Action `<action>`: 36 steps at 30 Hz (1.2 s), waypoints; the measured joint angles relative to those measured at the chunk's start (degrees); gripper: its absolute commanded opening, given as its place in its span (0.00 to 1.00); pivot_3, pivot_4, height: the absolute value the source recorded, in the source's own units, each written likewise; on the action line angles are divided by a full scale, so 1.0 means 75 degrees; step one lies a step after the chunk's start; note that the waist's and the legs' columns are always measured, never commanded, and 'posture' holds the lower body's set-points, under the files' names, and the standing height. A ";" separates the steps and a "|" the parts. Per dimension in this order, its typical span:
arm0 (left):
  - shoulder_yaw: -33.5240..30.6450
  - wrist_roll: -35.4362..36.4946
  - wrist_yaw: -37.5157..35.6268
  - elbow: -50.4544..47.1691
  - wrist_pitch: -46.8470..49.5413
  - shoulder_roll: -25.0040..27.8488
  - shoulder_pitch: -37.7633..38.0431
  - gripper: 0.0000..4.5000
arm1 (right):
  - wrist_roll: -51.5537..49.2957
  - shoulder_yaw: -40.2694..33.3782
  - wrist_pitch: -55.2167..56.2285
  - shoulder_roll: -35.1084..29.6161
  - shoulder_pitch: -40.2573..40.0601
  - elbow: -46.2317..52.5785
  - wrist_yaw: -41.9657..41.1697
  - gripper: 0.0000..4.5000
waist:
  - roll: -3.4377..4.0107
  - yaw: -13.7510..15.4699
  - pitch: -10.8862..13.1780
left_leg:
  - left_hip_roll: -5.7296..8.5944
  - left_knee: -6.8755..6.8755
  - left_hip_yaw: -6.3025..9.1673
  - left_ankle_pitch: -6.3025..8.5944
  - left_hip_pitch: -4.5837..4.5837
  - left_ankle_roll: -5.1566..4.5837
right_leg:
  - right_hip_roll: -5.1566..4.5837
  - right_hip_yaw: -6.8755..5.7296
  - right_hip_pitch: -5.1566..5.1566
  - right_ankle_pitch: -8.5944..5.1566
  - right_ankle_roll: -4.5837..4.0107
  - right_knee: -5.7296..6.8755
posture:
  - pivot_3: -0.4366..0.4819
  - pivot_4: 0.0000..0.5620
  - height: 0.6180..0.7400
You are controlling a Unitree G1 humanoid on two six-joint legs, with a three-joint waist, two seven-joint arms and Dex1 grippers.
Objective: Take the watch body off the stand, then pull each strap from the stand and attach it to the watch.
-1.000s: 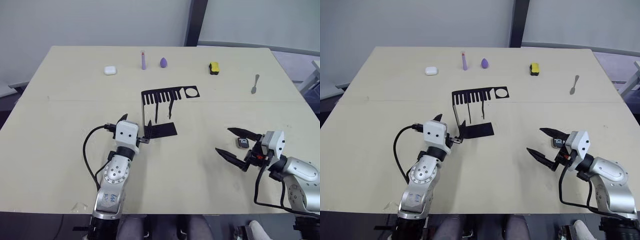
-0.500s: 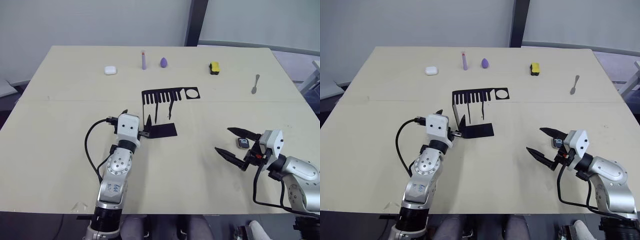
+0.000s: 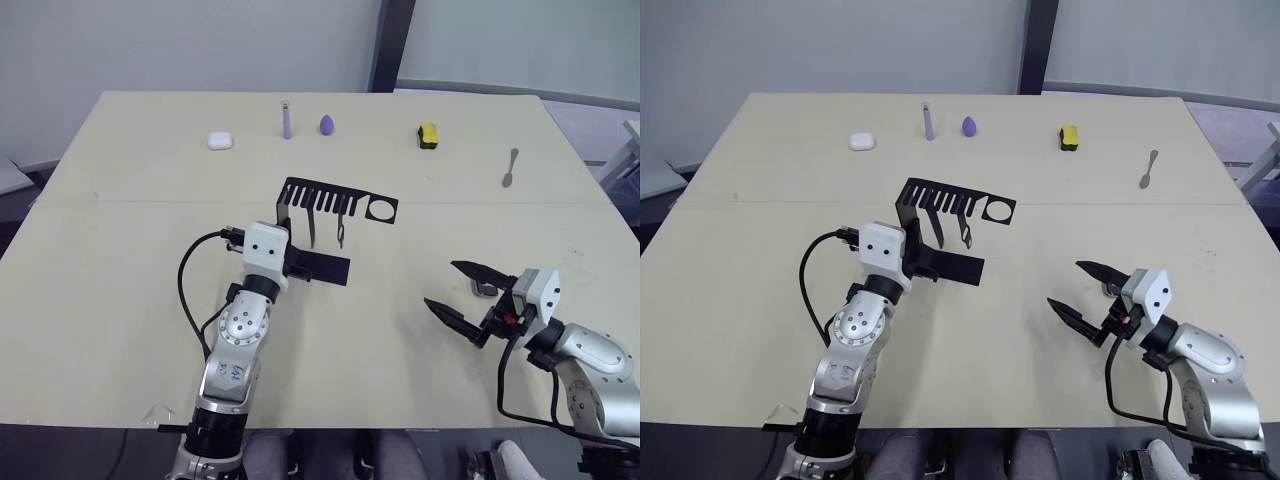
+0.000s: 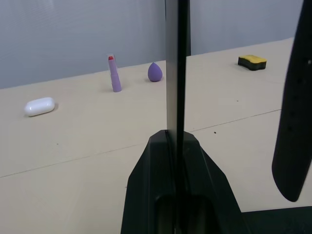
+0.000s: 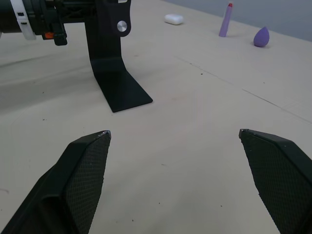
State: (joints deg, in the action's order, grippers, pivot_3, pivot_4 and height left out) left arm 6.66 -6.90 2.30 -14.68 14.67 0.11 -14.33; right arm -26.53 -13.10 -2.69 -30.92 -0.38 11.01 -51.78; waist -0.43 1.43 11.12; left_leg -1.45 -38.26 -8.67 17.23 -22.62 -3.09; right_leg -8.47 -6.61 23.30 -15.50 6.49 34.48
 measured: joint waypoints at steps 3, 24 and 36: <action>-0.0005 -0.0001 0.0003 0.0005 -0.0027 -0.0002 -0.0001 0.01 | 0.0009 0.0219 -0.0106 0.0239 -0.0003 0.0230 0.0292 1.00 | 0.0000 -0.0003 0.0000 | 0.0001 -0.0001 0.0000 0.0000 -0.0008 0.0000 | 0.0000 0.0000 0.0008 0.0000 0.0000 0.0001 | 0.48 0.27 1.00; -0.0235 -0.0128 0.0824 0.0862 -0.0071 -0.0562 -0.0722 0.01 | 0.1861 0.2431 -0.1713 0.3298 0.1825 0.1260 0.4533 1.00 | -0.0001 -0.0042 -0.0002 | 0.0001 -0.0063 0.0012 -0.0002 -0.0082 -0.0013 | 0.0026 -0.0031 0.0056 0.0000 0.0000 0.0071 | 0.48 0.27 1.00; -0.0180 -0.0207 0.0920 0.0872 -0.0110 -0.0565 -0.0723 0.01 | 0.1754 0.2679 -0.2351 0.3303 0.2761 0.1210 0.4450 1.00 | 0.0000 -0.0083 -0.0002 | -0.0003 -0.0066 0.0013 0.0000 -0.0086 -0.0014 | 0.0028 -0.0041 0.0056 0.0000 0.0000 0.0070 | 0.48 0.27 1.00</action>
State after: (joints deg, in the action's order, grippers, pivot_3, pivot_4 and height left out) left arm 5.31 -8.45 9.20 -8.14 13.85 -4.13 -19.75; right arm -13.37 6.99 -20.32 -6.14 20.32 20.09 -18.41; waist -0.43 0.80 11.11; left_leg -1.47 -38.75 -8.57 17.23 -23.26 -3.19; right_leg -8.26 -6.92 23.72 -15.50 6.49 35.00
